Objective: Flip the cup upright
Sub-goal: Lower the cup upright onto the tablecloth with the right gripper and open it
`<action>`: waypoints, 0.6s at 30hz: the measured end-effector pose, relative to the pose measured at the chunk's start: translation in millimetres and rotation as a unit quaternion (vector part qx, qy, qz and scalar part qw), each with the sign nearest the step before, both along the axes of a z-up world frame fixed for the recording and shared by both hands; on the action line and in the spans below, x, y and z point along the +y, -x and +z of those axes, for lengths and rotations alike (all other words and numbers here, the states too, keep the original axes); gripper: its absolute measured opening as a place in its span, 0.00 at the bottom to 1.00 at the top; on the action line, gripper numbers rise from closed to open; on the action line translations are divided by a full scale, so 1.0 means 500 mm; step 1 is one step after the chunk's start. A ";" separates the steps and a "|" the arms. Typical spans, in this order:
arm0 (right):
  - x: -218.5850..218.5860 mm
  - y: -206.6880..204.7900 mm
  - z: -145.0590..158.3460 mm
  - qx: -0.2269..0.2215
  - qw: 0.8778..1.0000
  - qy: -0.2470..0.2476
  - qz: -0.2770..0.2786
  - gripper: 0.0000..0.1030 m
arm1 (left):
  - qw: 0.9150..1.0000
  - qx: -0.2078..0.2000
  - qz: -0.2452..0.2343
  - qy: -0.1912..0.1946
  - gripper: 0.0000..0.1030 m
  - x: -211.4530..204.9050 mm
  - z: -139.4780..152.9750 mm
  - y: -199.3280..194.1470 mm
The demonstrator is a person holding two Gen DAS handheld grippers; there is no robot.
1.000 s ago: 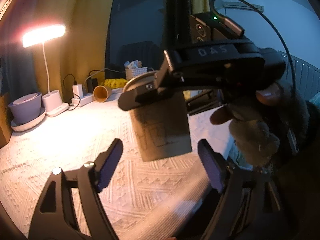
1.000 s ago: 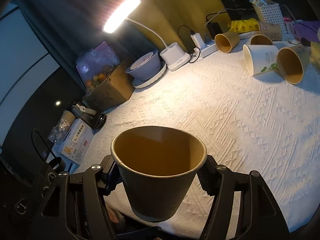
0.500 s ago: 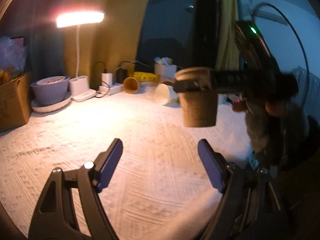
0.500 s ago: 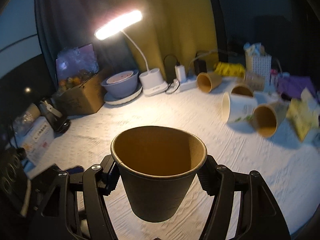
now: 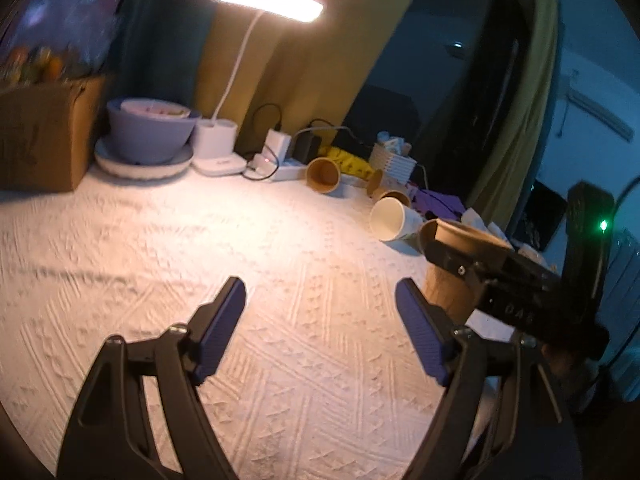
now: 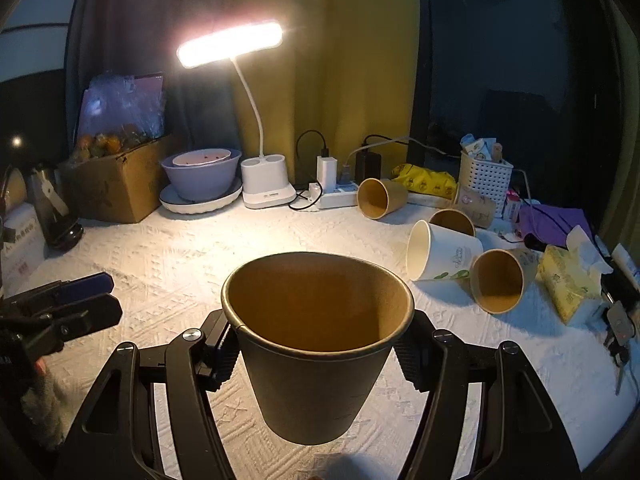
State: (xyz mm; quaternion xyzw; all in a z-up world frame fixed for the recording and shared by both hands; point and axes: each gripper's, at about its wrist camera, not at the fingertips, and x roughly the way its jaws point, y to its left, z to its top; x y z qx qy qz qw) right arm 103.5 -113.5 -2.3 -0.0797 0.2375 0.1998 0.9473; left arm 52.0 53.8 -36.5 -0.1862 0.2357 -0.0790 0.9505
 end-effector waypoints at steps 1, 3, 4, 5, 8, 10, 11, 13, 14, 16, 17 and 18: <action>0.003 -0.001 -0.004 0.000 1.000 0.001 -0.001 0.66 | 1.000 0.004 0.001 0.002 0.76 -0.001 -0.004 -0.001; 0.011 -0.002 -0.011 0.002 1.000 0.000 -0.002 0.66 | 1.000 0.021 0.006 -0.006 0.76 -0.005 -0.011 -0.005; 0.016 -0.003 -0.016 0.005 1.000 -0.002 -0.002 0.66 | 0.999 0.031 0.010 -0.013 0.76 -0.011 -0.016 -0.013; 0.018 -0.002 -0.018 0.006 1.000 -0.003 0.000 0.66 | 0.999 0.035 0.014 -0.016 0.76 -0.013 -0.018 -0.015; 0.042 0.004 -0.030 0.007 1.000 0.005 0.014 0.66 | 0.999 0.034 0.016 -0.014 0.76 -0.012 -0.018 -0.016; 0.058 0.008 -0.039 0.005 1.000 0.015 0.021 0.66 | 0.999 0.039 0.019 -0.015 0.76 -0.011 -0.019 -0.018; 0.066 0.008 -0.044 0.009 0.999 0.019 0.025 0.66 | 0.999 0.041 0.020 -0.016 0.76 -0.011 -0.019 -0.019; 0.074 0.008 -0.047 0.012 0.999 0.026 0.028 0.66 | 0.999 0.042 0.020 -0.017 0.76 -0.011 -0.019 -0.020; 0.075 0.009 -0.047 0.011 0.999 0.027 0.027 0.66 | 0.999 0.042 0.020 -0.017 0.76 -0.011 -0.018 -0.019; 0.073 0.007 -0.049 0.015 0.999 0.028 0.025 0.66 | 0.999 0.042 0.019 -0.017 0.76 -0.011 -0.019 -0.020; 0.073 0.006 -0.051 0.020 0.999 0.029 0.023 0.66 | 0.999 0.043 0.019 -0.017 0.76 -0.011 -0.019 -0.020; 0.073 0.005 -0.054 0.023 0.999 0.030 0.022 0.66 | 0.999 0.043 0.019 -0.017 0.76 -0.011 -0.019 -0.020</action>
